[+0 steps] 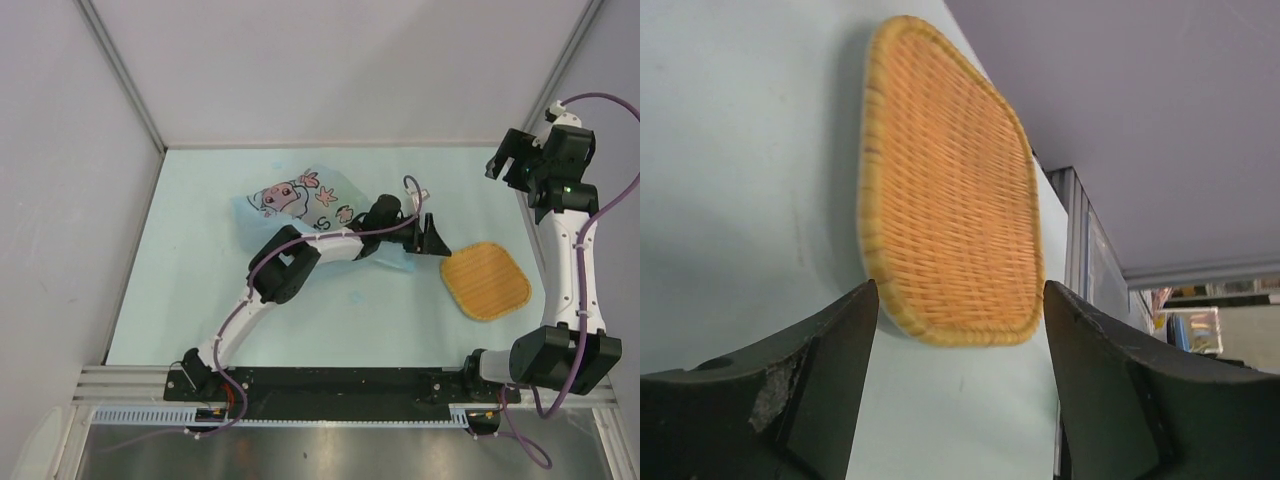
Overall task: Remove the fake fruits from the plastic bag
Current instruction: Move the plate to the center of the board.
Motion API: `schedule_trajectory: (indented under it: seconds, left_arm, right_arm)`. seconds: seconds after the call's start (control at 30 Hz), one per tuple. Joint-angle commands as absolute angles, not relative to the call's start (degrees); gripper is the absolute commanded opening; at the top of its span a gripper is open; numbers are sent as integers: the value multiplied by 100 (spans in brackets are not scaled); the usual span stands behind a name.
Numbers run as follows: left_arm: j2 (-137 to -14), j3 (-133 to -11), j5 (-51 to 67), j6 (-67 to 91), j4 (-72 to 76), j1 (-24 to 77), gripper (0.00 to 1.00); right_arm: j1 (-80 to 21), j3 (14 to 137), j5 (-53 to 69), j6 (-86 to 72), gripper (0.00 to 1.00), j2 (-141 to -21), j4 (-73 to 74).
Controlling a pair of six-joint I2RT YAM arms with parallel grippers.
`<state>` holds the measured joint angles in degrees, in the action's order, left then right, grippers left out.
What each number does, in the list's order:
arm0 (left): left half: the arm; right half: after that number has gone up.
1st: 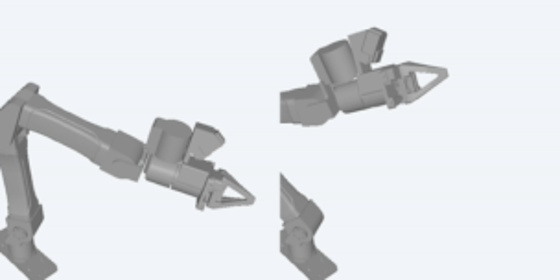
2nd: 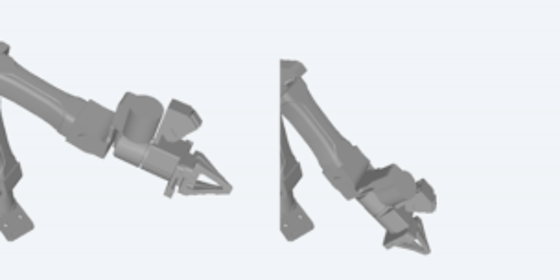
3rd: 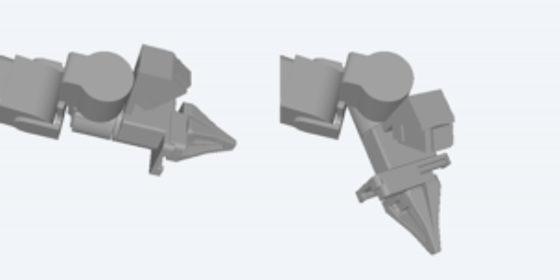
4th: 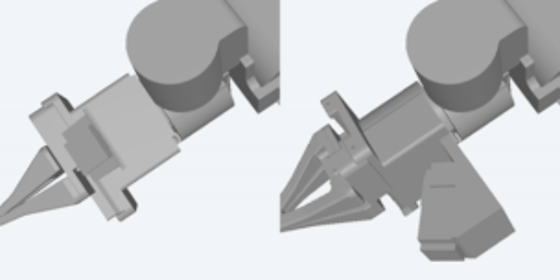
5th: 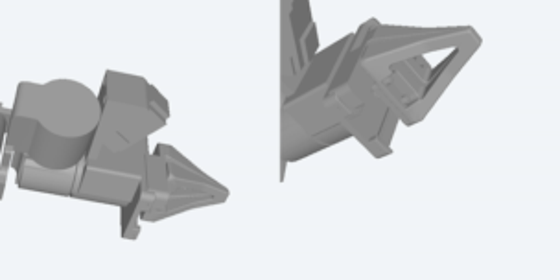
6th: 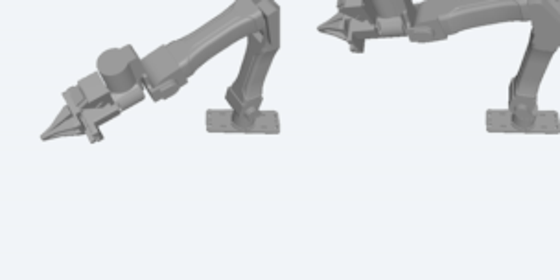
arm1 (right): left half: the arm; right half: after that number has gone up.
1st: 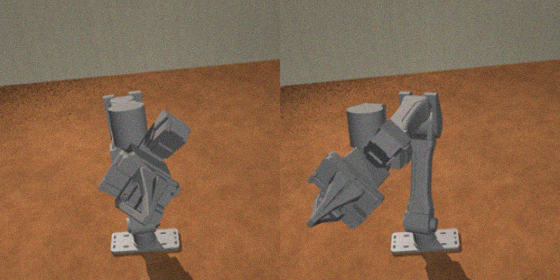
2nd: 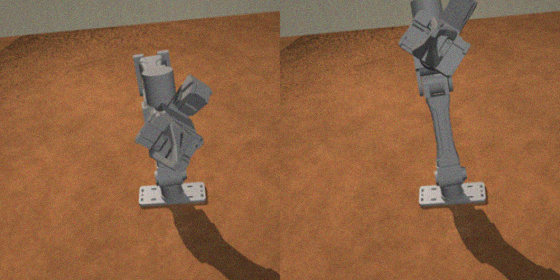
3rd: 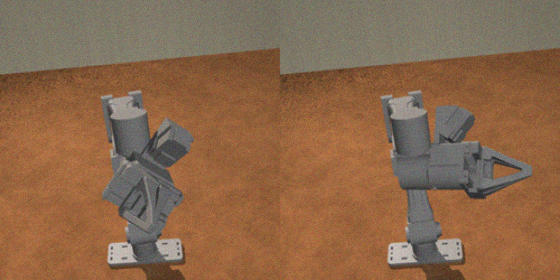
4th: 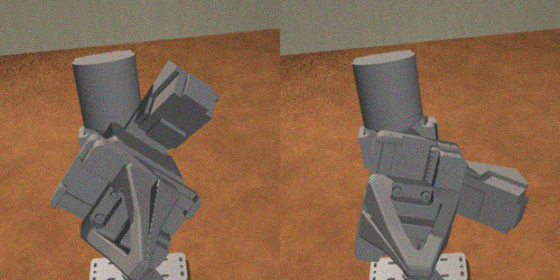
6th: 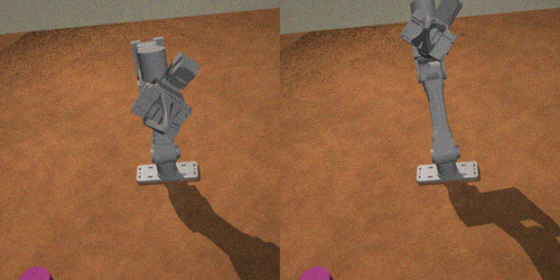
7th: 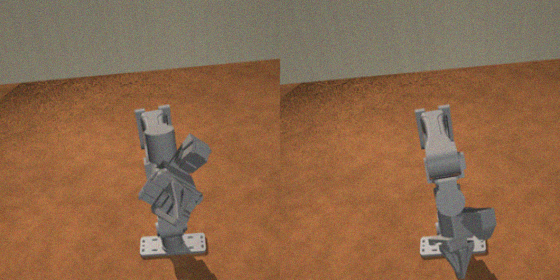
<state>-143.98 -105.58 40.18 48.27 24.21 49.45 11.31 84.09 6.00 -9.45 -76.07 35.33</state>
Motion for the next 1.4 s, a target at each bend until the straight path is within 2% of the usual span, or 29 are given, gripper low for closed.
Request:
schedule_trajectory:
  seconds: [0.0,0.3,0.4,0.43,0.5,0.7,0.73,0.8,0.87,1.03,1.13,1.2,1.23,1.27,1.3,1.37]
  left_arm:
    - [-14694,-10837,3736,5501,2952,5036,71]
    - [-15134,-11214,3665,5748,3190,5194,57]
    - [-15187,-11224,3586,5774,3164,5203,42]
    - [-15179,-11224,3560,5740,3094,5194,30]
    - [-15170,-11224,3507,5739,2910,5194,26]
    - [-15144,-11285,3445,5590,2646,5229,27]
    - [-15144,-11303,3428,5546,2611,5256,30]
    - [-15135,-11346,3410,5485,2453,5282,46]
    - [-15126,-11373,3366,5397,2269,5326,47]
    - [-15100,-11338,2997,5370,1609,5405,42]
    - [-15135,-11382,3006,5370,1582,5493,36]
    - [-15152,-11434,3015,5344,1600,5563,26]
    - [-15135,-11417,3015,5335,1617,5581,21]
    - [-15100,-11373,3015,5335,1643,5590,8]
    - [-15039,-11216,3023,5291,1661,5581,1]
    - [-14775,-11040,3241,5107,1556,5546,0]
  right_arm:
    - [1195,8332,712,-923,89,-7488,3516]
    - [1283,8086,835,-976,88,-7593,3454]
    - [1318,8051,852,-1055,88,-7681,3445]
    - [1336,8016,913,-1081,88,-7708,3419]
    - [1336,8016,975,-1116,88,-7752,3384]
    - [1336,8007,1046,-1108,88,-7813,3331]
    - [1345,7998,1055,-1081,88,-7787,3348]
    - [1353,7928,1063,-1055,88,-7735,3366]
    - [1362,7840,1090,-1046,87,-7673,3366]
    - [1389,7743,1195,-1064,88,-7611,3358]
    - [1397,7743,1230,-1081,88,-7594,3366]
    - [1406,7734,1257,-1090,88,-7567,3384]
    - [1406,7717,1266,-1107,88,-7550,3384]
    - [1406,7708,1283,-1107,88,-7532,3384]
    - [1406,7699,1283,-1099,88,-7497,3401]
    - [1424,7682,1292,-1134,87,-7471,3393]
